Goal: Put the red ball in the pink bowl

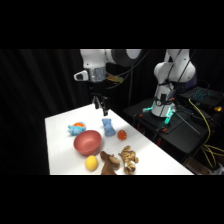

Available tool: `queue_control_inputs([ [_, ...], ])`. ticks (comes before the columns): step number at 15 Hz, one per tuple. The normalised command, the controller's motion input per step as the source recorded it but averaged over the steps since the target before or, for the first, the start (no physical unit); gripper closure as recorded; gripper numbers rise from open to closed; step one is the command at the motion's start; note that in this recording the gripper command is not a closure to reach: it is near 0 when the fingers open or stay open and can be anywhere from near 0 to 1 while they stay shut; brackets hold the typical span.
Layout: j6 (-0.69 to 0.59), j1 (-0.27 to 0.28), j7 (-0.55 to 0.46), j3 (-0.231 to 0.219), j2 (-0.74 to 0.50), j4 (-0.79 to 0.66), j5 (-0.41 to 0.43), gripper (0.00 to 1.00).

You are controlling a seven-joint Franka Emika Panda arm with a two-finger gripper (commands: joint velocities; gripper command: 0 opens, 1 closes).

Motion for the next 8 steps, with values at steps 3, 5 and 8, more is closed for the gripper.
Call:
queue_control_inputs([
  [3,0.00,-0.019,0.02,0.013,0.00,0.00,-0.011,0.00],
  [5,0.03,-0.029,-0.02,0.007,-0.02,0.00,0.017,0.00],
  [8,0.05,-0.030,0.00,0.003,-0.06,-0.04,0.023,0.00],
])
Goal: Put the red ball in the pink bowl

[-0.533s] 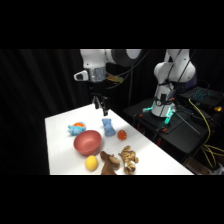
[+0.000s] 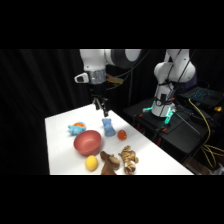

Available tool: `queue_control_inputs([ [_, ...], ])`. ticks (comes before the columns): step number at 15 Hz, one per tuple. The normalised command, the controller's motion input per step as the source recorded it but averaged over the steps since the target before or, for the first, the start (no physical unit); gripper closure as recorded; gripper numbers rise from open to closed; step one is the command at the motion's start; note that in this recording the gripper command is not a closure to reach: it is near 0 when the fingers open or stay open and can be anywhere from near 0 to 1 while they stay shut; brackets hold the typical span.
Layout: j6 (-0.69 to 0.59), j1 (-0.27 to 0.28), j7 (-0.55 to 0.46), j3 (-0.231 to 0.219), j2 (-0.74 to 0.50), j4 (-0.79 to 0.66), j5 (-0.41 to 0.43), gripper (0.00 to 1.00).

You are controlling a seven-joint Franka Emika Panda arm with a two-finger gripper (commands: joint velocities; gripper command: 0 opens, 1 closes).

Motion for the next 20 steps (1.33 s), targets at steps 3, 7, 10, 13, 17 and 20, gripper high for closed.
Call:
queue_control_inputs([
  [3,0.10,-0.031,0.02,-0.003,-0.14,-0.16,0.023,0.00],
  [7,0.17,-0.038,0.04,-0.011,-0.23,-0.30,0.067,0.00],
  [10,0.21,-0.021,0.08,-0.002,-0.30,-0.38,0.102,0.00],
  [13,0.21,0.007,0.11,0.019,-0.31,-0.39,0.122,0.00],
  [17,0.22,0.025,0.10,0.029,-0.25,-0.34,0.152,0.00],
  [20,0.27,0.039,0.07,0.033,-0.15,-0.28,0.168,0.00],
])
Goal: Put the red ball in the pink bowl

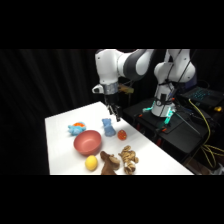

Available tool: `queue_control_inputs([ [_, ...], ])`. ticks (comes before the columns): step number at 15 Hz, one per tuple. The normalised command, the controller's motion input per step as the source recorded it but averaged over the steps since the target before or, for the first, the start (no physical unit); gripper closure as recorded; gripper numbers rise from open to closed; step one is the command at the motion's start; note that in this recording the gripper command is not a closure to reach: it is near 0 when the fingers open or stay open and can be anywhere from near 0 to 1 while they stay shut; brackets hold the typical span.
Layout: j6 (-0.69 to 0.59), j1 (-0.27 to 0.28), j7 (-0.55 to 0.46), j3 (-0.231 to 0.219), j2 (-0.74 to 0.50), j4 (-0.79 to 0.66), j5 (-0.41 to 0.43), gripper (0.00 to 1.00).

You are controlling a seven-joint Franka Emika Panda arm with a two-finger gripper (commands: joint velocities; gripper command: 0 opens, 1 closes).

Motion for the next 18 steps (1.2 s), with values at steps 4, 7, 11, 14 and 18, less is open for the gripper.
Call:
queue_control_inputs([
  [4,0.29,0.028,0.00,0.023,-0.04,-0.19,0.202,0.00],
  [7,0.28,0.002,-0.07,0.006,0.07,-0.09,0.175,0.00],
  [11,0.29,-0.030,-0.15,0.006,0.16,-0.03,0.185,0.00],
  [14,0.30,-0.062,-0.23,0.048,0.12,-0.05,0.270,0.00],
  [18,0.23,-0.079,-0.21,0.093,-0.02,-0.12,0.265,0.00],
])
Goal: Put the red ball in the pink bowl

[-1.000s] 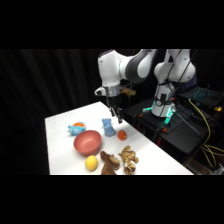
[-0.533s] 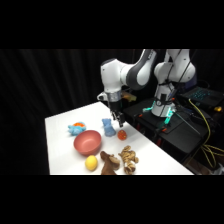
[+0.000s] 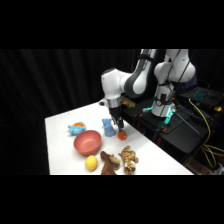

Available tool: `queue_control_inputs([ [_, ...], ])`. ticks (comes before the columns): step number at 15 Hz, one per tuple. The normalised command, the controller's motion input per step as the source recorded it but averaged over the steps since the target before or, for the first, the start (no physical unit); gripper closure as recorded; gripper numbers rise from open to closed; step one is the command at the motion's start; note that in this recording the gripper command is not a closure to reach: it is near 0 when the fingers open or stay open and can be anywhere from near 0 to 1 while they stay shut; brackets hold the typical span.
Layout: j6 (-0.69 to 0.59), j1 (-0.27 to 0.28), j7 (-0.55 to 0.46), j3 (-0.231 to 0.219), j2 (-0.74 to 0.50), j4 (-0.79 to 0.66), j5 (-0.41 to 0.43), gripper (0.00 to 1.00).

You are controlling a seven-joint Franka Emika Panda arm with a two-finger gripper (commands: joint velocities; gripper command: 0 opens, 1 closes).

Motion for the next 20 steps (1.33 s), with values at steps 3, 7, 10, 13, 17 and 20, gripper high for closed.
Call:
queue_control_inputs([
  [3,0.21,-0.081,-0.21,0.121,-0.08,-0.19,0.281,0.00],
  [7,0.22,-0.076,-0.23,0.136,-0.06,-0.19,0.295,0.00],
  [10,0.21,-0.088,-0.27,0.144,0.02,-0.09,0.289,0.00],
  [13,0.21,-0.112,-0.29,0.143,0.09,-0.01,0.250,0.00],
  [17,0.23,-0.194,-0.37,0.151,0.19,0.07,0.244,0.00],
  [20,0.21,-0.290,-0.42,0.188,0.22,0.13,0.257,0.00],
])
